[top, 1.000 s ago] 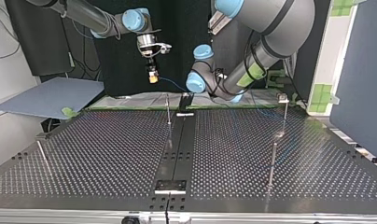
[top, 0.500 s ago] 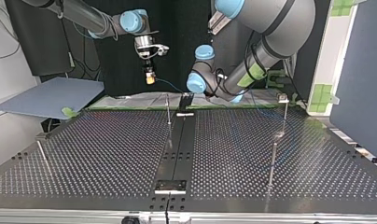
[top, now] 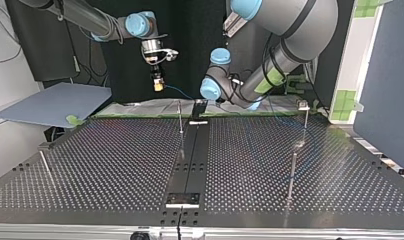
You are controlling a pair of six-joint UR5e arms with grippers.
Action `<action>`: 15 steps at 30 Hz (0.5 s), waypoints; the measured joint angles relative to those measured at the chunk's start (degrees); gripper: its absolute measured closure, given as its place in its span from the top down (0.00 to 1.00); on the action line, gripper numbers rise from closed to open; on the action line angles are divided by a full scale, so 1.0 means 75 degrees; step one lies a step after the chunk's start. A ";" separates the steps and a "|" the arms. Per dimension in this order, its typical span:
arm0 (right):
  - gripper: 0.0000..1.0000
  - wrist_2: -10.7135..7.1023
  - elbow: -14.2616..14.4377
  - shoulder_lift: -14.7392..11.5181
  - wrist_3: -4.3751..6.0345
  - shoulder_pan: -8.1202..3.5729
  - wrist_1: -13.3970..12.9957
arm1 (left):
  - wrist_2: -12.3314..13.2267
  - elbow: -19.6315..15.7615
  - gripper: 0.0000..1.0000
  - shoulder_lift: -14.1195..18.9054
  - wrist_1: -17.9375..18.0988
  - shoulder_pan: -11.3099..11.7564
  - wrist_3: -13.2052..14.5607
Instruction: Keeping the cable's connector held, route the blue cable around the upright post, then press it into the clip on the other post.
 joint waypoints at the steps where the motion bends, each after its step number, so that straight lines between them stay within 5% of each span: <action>1: 0.00 -0.0011 -0.0001 0.0000 0.0004 -0.0013 -0.0003 | 0.0056 0.0000 1.00 0.0000 0.0002 0.0005 -0.0055; 15: 0.00 -0.0195 -0.0017 0.0003 0.0051 -0.0238 -0.0022 | 0.0967 0.0002 1.00 0.0000 0.0294 0.0110 -0.0967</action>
